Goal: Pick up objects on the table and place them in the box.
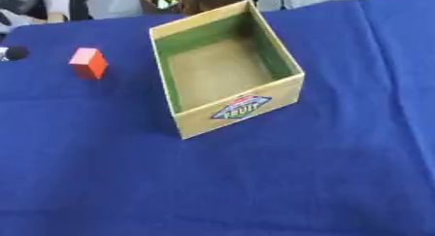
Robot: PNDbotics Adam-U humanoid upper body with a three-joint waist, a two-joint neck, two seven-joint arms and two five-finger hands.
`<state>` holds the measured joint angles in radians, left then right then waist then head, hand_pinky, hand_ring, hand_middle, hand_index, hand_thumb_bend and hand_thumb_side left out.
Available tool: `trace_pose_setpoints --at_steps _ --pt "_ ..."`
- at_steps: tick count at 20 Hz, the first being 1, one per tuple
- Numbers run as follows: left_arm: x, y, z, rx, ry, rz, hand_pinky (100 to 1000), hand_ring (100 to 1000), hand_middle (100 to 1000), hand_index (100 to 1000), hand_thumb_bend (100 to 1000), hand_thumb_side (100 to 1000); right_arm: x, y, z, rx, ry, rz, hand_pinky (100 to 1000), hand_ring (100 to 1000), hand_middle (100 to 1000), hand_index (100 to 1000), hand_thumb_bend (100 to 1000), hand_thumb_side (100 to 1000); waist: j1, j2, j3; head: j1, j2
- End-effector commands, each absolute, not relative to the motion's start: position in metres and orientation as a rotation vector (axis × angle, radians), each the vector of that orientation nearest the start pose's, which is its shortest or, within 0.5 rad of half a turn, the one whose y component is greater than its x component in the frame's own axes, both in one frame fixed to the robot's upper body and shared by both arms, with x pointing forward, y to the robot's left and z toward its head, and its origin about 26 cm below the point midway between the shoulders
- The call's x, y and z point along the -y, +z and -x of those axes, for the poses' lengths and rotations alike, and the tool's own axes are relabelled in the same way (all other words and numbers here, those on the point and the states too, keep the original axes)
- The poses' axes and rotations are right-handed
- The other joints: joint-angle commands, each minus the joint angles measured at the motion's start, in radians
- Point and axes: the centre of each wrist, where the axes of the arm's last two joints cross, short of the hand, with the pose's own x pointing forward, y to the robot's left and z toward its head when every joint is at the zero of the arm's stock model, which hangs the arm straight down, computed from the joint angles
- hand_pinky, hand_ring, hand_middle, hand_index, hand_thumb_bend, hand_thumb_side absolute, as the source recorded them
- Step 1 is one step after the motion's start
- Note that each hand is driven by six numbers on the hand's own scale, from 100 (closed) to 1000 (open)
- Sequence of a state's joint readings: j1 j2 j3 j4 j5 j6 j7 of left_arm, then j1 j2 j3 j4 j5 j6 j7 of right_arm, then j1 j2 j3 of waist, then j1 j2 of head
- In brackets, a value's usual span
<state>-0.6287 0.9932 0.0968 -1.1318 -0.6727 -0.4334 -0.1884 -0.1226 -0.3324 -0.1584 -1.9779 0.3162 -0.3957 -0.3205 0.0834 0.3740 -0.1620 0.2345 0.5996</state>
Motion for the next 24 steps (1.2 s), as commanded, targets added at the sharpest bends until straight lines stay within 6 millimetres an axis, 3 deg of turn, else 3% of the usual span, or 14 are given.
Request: trace_pose_setpoints --at_steps 1,4,8,13,14,24 --pt "-0.52 0.305 -0.354 1.383 -1.361 -1.369 438 728 825 1000 825 978 0.321 0.17 -0.276 -3.42 -0.336 -1.052 762 707 600 719 100 722 -0.002 -0.016 -0.004 0.013 -0.019" --pt "-0.524 0.306 -0.358 1.317 -1.393 -1.353 469 739 834 1000 879 931 0.321 0.17 -0.276 -3.415 -0.343 -1.05 762 707 600 719 100 723 -0.001 -0.009 -0.014 0.026 -0.031" --pt "-0.525 0.306 -0.365 1.245 -1.432 -1.328 484 739 832 1000 881 900 0.32 0.171 -0.276 -3.409 -0.355 -1.049 763 707 599 719 100 723 0.001 0.002 -0.026 0.04 -0.044" --pt "-0.523 0.307 -0.377 1.227 -1.409 -1.306 477 739 828 1000 773 842 0.319 0.172 -0.277 -3.398 -0.375 -1.042 763 707 599 718 100 724 0.009 0.015 -0.045 0.054 -0.062" --pt "-0.522 0.308 -0.378 1.232 -1.404 -1.31 478 740 825 1000 713 805 0.319 0.172 -0.277 -3.396 -0.377 -1.042 764 707 599 718 100 724 0.011 0.018 -0.049 0.055 -0.065" --pt "-0.514 0.309 -0.392 1.194 -1.425 -1.316 508 750 839 1000 510 678 0.317 0.175 -0.279 -3.378 -0.399 -1.03 765 708 599 716 100 726 0.024 0.04 -0.075 0.076 -0.082"
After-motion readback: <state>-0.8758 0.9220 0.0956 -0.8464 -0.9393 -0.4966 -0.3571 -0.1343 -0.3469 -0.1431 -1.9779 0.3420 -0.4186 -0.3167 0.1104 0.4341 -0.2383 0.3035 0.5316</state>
